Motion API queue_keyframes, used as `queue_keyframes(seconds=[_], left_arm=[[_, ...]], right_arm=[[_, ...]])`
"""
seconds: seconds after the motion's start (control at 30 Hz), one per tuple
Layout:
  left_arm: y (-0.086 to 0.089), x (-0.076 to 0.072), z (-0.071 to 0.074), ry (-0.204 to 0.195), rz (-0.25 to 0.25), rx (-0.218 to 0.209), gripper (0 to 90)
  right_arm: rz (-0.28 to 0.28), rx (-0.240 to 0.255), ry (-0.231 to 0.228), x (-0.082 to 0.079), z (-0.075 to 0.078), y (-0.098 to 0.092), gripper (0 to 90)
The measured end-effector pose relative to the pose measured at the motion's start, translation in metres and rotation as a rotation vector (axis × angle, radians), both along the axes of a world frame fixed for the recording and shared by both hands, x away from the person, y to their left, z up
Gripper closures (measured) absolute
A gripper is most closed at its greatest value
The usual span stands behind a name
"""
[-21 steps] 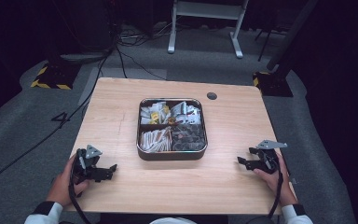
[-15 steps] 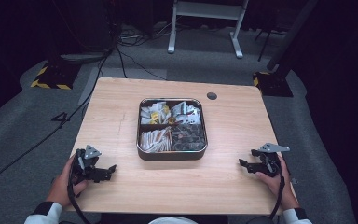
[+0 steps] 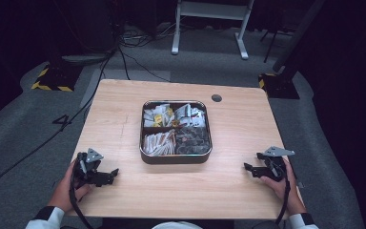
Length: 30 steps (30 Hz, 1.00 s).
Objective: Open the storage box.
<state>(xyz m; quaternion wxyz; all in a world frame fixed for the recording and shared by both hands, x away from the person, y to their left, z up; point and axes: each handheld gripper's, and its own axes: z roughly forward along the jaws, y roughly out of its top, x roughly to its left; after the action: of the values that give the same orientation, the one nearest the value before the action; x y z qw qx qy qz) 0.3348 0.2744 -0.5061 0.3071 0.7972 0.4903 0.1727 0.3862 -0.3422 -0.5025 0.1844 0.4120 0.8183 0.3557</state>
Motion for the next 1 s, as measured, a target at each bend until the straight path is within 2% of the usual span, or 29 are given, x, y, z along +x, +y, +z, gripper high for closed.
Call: queue_keyframes(seconds=[0.13,0.2,0.23,0.53,0.83,0.9,1.0], left_arm=[[0.0,0.0,0.0,0.0,0.0,0.0,0.1],[0.0,0.0,0.0,0.0,0.0,0.001,0.1],[0.0,0.0,0.0,0.0,0.0,0.0,0.1],[0.0,0.0,0.0,0.0,-0.006,0.0,0.0],[0.0,0.0,0.0,-0.006,-0.006,0.001,0.4],[0.0,0.0,0.0,-0.006,-0.006,0.002,0.3],[0.0,0.0,0.0,-0.006,-0.006,0.001,0.4]], right_arm=[[-0.007,0.008,0.01,0.003,0.003,0.001,23.6],[-0.002,-0.002,0.008,0.005,0.005,0.003,23.6],[0.002,-0.007,-0.009,0.007,0.009,0.007,24.0],[0.04,-0.015,-0.038,0.016,0.027,0.023,24.0],[0.094,-0.036,-0.093,0.032,0.05,0.05,24.3],[0.088,-0.048,-0.102,0.035,0.053,0.053,24.3],[0.091,-0.021,-0.108,0.042,0.058,0.055,25.4]])
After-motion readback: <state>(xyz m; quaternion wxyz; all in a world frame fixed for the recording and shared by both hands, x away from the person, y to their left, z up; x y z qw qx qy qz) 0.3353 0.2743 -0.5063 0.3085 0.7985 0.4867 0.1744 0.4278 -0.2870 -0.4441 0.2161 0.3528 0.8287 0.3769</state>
